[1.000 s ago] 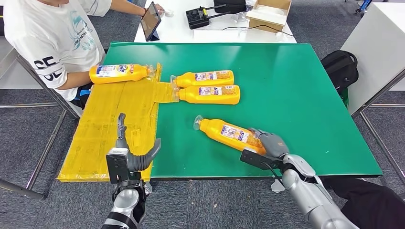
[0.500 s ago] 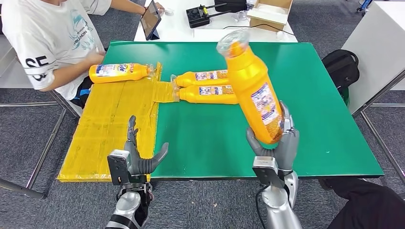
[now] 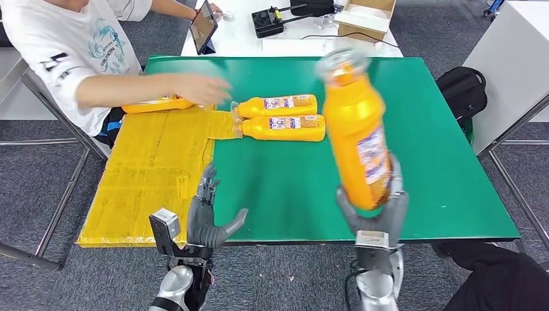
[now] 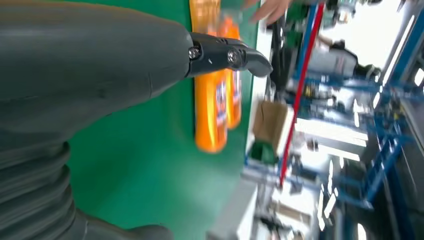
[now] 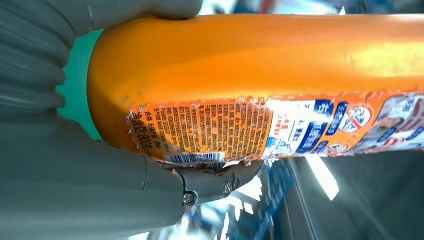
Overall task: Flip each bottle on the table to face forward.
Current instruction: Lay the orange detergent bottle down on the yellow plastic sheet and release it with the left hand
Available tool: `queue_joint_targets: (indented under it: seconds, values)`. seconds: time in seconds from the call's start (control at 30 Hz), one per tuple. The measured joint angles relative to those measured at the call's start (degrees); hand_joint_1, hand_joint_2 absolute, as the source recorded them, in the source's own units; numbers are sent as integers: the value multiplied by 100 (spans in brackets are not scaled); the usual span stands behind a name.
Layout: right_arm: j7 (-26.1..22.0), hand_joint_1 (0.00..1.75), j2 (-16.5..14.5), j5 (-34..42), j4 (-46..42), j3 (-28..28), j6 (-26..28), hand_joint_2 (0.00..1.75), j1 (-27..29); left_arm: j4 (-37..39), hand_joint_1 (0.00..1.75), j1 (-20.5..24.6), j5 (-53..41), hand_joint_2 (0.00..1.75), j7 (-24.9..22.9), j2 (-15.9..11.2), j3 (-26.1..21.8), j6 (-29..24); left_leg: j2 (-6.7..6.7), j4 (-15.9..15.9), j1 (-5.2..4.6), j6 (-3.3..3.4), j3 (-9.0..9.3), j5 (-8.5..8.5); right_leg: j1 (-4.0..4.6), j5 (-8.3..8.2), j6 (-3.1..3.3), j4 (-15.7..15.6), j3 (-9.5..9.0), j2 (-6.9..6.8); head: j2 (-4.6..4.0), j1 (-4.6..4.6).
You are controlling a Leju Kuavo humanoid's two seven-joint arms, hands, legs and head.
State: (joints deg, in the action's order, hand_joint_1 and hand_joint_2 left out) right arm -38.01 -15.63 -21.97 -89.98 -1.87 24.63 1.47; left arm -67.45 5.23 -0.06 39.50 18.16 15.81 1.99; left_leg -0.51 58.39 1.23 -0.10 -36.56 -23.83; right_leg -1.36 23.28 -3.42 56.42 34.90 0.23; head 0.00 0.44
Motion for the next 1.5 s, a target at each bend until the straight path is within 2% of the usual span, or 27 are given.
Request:
queue_joint_targets:
  seconds: [0.2, 0.33, 0.53, 0.67, 0.77, 0.87, 1.1, 1.27, 1.5]
  values:
    - [-2, 175, -160, -111, 429, 200, -127, 175, 68, -189, 0, -106, 117, 175, -74, 1, 70, 322, -1, 0, 0, 0, -1, 1, 0, 1, 1, 0, -2, -1, 0, 1]
    - [-2, 175, -191, -75, 883, 420, -162, 175, 61, -204, 0, -115, 381, 175, -156, 0, 80, 785, -1, 0, -1, 0, -1, 1, -1, 0, 0, 0, -3, 0, 0, 1]
    - [-2, 175, -171, 76, 1627, 944, 147, 175, -3, -200, 0, -121, 895, 175, -282, 0, 81, 1561, 0, 0, 1, 0, -1, 1, 0, 0, 0, 1, -1, 0, 0, -1]
    - [-2, 175, -163, -786, 2106, 1166, 781, 175, -109, -116, 0, -104, 1125, 175, -383, 0, 81, 1959, 1, 0, 1, 0, -1, 1, 0, 0, 1, 0, -1, 0, 0, 0]
    - [-2, 175, -208, -1366, 2543, 1348, 1106, 175, -201, -3, 0, -83, 1162, 175, -402, 1, 82, 2061, 0, 0, 1, 0, -1, 1, 0, 1, 1, 0, 0, 0, 0, 1]
    - [-2, 175, -255, -1536, 3003, 1544, 1270, 175, -313, 127, 0, -56, 1172, 175, -420, 0, 80, 2119, 0, 0, 1, 0, -1, 1, 0, 0, 1, 0, 0, 0, 0, 1]
    - [-2, 175, -230, -1322, 3769, 1915, 1344, 175, -593, 430, 0, 7, 1385, 175, -476, 0, 70, 2261, 1, 0, 0, 0, 0, 2, -1, 0, 0, 0, 1, 0, 0, 4]
    - [-2, 175, -229, -1254, 4025, 2016, 1342, 175, -711, 556, 0, 27, 1490, 175, -479, 0, 55, 2311, 1, 0, 0, 0, 0, 2, 0, 0, 1, 0, 3, 0, 0, 5]
    - [-2, 175, -207, -1077, 4271, 2188, 1238, 175, -804, 781, 0, 75, 2160, 175, -556, 3, -117, 2677, 4, 0, 0, -1, 0, 2, 0, 0, 1, 0, 5, 1, 0, 4]
